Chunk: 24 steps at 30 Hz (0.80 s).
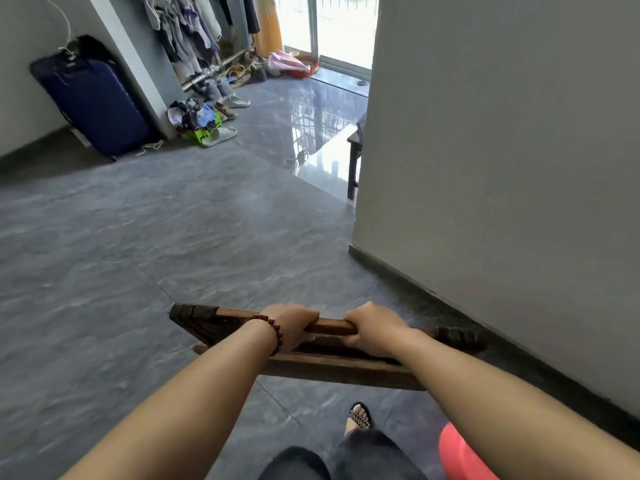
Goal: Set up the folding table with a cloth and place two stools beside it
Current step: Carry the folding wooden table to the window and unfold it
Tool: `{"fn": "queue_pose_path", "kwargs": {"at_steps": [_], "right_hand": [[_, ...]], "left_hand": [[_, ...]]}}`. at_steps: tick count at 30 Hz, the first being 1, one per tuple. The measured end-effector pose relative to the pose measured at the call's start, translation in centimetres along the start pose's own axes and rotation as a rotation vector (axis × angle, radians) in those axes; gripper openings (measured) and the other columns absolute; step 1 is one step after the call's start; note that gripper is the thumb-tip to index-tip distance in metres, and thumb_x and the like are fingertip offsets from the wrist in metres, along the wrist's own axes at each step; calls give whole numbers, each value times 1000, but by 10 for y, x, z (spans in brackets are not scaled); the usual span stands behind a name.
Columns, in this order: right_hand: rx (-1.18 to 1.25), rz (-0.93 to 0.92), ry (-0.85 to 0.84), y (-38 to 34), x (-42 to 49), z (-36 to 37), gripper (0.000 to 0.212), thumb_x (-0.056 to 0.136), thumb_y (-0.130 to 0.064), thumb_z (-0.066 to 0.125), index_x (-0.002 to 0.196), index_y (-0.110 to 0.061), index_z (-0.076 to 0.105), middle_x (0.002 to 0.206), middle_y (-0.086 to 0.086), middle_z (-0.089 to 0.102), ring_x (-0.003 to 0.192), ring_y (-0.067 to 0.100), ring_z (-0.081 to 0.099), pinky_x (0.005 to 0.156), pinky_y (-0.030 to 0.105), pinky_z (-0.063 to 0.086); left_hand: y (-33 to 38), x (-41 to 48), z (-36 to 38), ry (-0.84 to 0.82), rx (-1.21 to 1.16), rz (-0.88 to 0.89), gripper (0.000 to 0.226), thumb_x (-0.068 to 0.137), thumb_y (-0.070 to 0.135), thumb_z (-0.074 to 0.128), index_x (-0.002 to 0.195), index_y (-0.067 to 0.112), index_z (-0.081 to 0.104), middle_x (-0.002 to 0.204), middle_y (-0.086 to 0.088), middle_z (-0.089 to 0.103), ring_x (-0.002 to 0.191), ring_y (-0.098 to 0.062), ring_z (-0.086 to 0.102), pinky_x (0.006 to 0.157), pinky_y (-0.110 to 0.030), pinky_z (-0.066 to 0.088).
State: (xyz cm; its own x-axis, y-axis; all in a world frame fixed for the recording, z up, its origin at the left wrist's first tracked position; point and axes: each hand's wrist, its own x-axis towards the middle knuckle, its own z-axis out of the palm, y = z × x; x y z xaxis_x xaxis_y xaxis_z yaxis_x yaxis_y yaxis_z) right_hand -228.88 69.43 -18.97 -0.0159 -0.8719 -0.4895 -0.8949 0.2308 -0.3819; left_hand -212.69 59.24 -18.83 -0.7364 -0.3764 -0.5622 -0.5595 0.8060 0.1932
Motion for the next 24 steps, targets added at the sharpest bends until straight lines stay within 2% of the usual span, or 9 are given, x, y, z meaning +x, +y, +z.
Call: {"fn": "queue_pose_path", "kwargs": {"at_steps": [5, 9, 11, 15, 19, 24], "right_hand": [[-3, -33, -36, -6, 63, -47, 13, 87, -40, 57, 82, -28, 60, 86, -1, 63, 77, 19, 58, 57, 28, 41], [-60, -49, -73, -14, 113, -73, 20, 86, -44, 59, 91, -25, 64, 91, 1, 64, 83, 21, 59, 70, 34, 49], [-66, -55, -66, -20, 142, -89, 17, 86, -44, 59, 88, -27, 62, 87, -1, 63, 79, 19, 58, 65, 32, 48], [-87, -74, -71, -34, 191, -112, 15, 86, -42, 58, 77, -31, 53, 71, -10, 52, 67, 13, 51, 51, 25, 33], [-82, -62, -43, -46, 239, -134, 17, 85, -42, 58, 74, -32, 53, 69, -11, 52, 66, 13, 52, 50, 25, 33], [-51, -55, -84, -53, 291, -151, 21, 86, -39, 58, 69, -31, 49, 69, -11, 52, 67, 14, 52, 54, 26, 34]], "left_hand": [[-46, 31, -38, 50, -9, -43, 12, 94, 30, 47, 101, 21, 49, 107, -3, 60, 97, -26, 57, 71, -34, 42], [-86, 54, -61, 46, -29, -71, 17, 94, 30, 48, 105, 18, 49, 109, -7, 59, 100, -29, 56, 75, -37, 45], [-110, 66, -76, 47, -37, -73, 17, 94, 31, 48, 104, 18, 49, 110, -7, 59, 100, -29, 56, 76, -37, 45], [-155, 86, -105, -12, -39, -53, 13, 94, 29, 48, 103, 20, 48, 110, -5, 59, 99, -26, 57, 73, -35, 43], [-199, 104, -132, -26, -35, -70, 20, 94, 31, 47, 109, 19, 49, 114, -6, 58, 105, -29, 56, 80, -37, 45], [-243, 130, -159, -68, -22, -50, 19, 95, 29, 46, 110, 18, 49, 115, -7, 57, 105, -27, 56, 79, -38, 45]]}}
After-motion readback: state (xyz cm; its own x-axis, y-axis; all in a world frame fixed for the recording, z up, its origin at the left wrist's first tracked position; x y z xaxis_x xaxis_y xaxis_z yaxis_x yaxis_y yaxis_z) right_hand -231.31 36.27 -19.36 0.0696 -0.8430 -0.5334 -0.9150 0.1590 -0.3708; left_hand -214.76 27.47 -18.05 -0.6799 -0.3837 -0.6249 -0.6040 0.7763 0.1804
